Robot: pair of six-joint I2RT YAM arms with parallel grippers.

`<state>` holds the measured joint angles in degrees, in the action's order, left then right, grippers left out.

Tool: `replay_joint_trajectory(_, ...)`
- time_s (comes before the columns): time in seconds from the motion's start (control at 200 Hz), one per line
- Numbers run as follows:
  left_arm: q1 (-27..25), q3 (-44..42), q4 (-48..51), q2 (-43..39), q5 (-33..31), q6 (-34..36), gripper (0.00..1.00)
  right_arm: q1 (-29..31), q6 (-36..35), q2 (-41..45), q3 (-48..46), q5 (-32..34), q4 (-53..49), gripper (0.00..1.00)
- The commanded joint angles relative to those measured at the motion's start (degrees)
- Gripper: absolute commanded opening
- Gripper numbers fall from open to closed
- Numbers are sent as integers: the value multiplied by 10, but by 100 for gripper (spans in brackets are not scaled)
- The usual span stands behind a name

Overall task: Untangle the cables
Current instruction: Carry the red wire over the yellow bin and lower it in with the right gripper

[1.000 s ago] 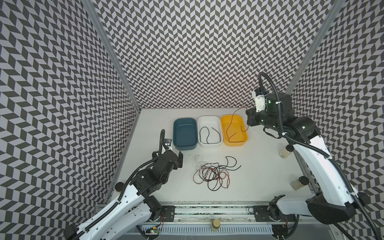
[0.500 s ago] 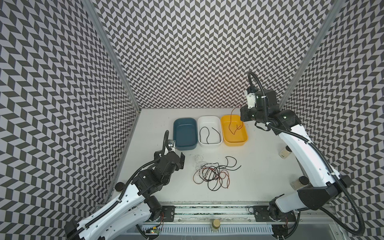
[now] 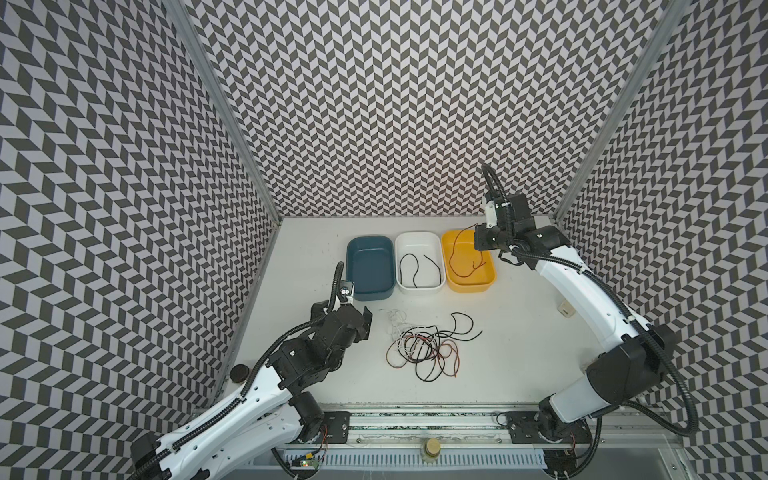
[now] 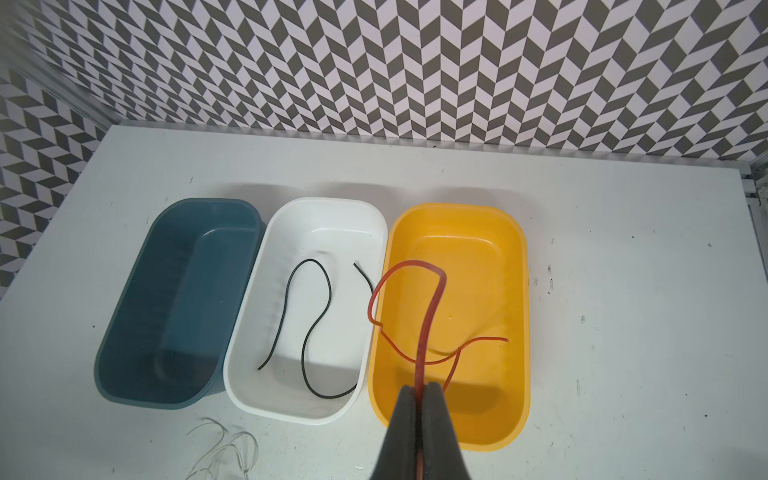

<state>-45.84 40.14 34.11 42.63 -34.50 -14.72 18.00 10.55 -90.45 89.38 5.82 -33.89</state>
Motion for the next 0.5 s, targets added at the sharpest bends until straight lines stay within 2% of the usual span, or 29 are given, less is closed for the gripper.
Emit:
replay_joint_trajectory(0.0, -4, 9, 14, 3, -14, 1, 100, -6, 15, -23, -18, -2, 36, 0)
replay_joint_trajectory(0.496, -6, 13, 15, 28, -5, 3, 100, -13, 44, -92, -51, 30, 39, 0)
